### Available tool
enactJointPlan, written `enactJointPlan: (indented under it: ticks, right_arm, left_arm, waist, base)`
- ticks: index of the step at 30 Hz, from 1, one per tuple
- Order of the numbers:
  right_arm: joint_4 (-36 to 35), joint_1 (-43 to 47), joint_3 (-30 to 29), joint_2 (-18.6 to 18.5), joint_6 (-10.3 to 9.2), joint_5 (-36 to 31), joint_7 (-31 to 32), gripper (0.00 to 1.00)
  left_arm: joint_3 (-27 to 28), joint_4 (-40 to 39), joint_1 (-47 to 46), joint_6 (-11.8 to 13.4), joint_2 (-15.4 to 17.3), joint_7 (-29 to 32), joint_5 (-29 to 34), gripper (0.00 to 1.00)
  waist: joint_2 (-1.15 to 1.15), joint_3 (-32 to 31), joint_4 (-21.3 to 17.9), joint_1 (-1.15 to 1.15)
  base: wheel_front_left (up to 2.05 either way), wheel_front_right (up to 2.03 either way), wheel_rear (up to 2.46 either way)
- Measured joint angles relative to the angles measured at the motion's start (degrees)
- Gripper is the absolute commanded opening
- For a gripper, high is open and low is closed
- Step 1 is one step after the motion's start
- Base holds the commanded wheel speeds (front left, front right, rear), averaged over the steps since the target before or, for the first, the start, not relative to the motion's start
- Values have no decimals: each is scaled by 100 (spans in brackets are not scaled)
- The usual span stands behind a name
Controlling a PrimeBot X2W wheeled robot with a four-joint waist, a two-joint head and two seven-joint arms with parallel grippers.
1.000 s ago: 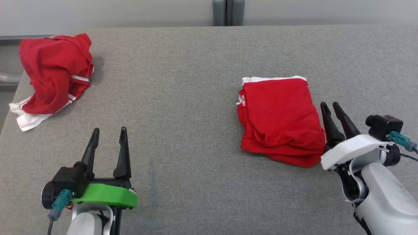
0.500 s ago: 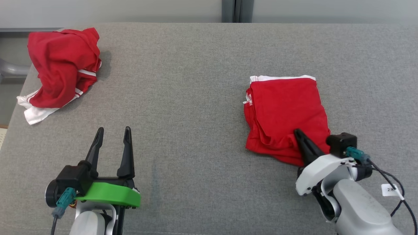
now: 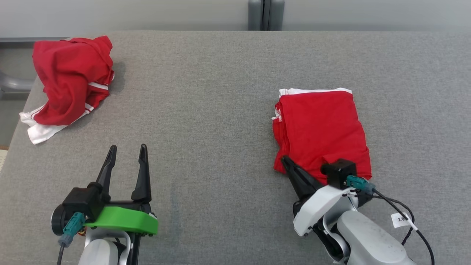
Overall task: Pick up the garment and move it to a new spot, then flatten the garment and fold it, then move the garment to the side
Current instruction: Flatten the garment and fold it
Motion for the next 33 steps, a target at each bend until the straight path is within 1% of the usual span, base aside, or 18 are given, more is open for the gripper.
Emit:
enactJointPlan:
  ticks: [2,6,13,14,15,16,17,21,25,33]
  right_arm:
    - [-164,-1,-136,4,0,-32,0,0]
    - [-593,26,-599,-43,0,-214,0,0]
    - [-1201,451,-1652,-164,0,-664,0,0]
    - [-1252,524,-1763,-174,0,-724,0,25]
    - [-1303,603,-1897,-181,0,-783,0,40]
    - [-1338,661,-2009,-181,0,-825,0,89]
    - [-1393,740,-2134,-176,0,-875,0,100]
    - [-1538,986,-2463,-144,0,-1020,0,100]
    - [-1728,1168,-2639,-89,0,-1146,0,100]
    - [-2125,1499,-2813,-5,0,-1366,0,100]
  left_arm:
    - [13,2,14,0,0,0,21,100]
    - [78,31,56,0,-3,0,51,100]
    - [305,31,120,0,-5,0,81,100]
    - [347,27,134,0,-3,0,97,100]
    - [371,25,147,0,-1,0,102,100]
    - [387,25,158,0,1,0,107,100]
    - [417,27,167,0,5,0,116,100]
    - [552,24,204,0,26,0,153,100]
    - [670,15,276,0,25,0,207,100]
    - [750,91,319,11,20,0,356,100]
  waist:
    - [0,-23,-47,0]
    - [0,-81,-190,0]
    - [0,-191,-531,0]
    - [0,-207,-587,0]
    - [0,-224,-644,0]
    - [0,-237,-688,0]
    - [0,-254,-743,0]
    - [0,-316,-938,0]
    - [0,-379,-1106,0]
    - [0,-489,-1231,0]
  base:
    - [0,0,0]
    - [0,0,0]
    - [0,0,0]
    - [0,0,0]
    - [0,0,0]
    - [0,0,0]
    - [0,0,0]
    - [0,0,0]
    - [0,0,0]
    - [0,0,0]
